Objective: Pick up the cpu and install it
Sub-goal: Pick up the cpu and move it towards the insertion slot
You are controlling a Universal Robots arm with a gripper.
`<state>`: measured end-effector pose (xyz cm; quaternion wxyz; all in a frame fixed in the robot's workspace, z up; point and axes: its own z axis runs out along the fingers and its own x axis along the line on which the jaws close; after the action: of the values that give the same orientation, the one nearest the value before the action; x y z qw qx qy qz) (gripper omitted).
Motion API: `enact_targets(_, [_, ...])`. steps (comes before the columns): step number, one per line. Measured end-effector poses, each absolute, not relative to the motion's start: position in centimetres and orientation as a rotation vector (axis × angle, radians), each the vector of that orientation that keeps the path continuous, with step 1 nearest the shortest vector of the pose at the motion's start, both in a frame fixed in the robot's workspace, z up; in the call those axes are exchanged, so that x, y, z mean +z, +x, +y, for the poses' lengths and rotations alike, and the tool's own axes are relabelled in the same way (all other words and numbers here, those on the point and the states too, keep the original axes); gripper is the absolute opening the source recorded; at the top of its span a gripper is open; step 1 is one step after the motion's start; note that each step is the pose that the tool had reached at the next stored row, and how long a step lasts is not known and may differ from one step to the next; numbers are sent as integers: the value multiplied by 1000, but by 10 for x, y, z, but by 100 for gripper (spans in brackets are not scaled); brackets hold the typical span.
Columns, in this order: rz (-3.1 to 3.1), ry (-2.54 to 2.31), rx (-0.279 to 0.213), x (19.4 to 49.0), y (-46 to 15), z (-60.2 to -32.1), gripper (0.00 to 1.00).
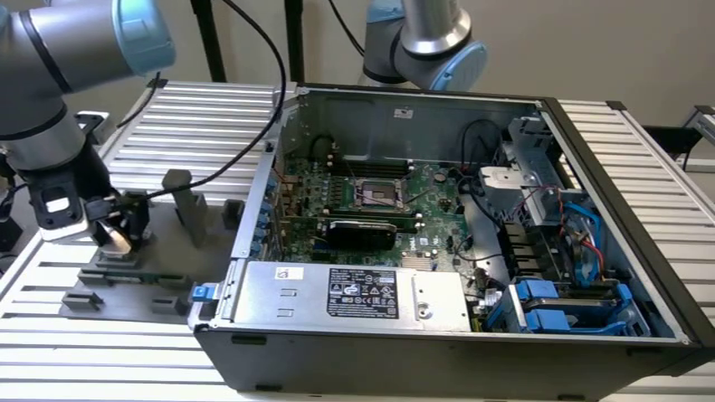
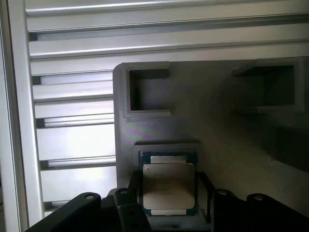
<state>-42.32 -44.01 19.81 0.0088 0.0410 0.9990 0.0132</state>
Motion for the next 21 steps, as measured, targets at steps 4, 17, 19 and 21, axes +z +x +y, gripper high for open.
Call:
enact_targets(4, [3121, 128, 40, 216, -423, -440, 55])
enact_targets(17, [3121, 128, 40, 275, -421, -439, 55])
enact_targets(19, [3121, 128, 40, 284, -419, -438, 55])
enact_targets(21, [3121, 128, 40, 293, -418, -437, 55])
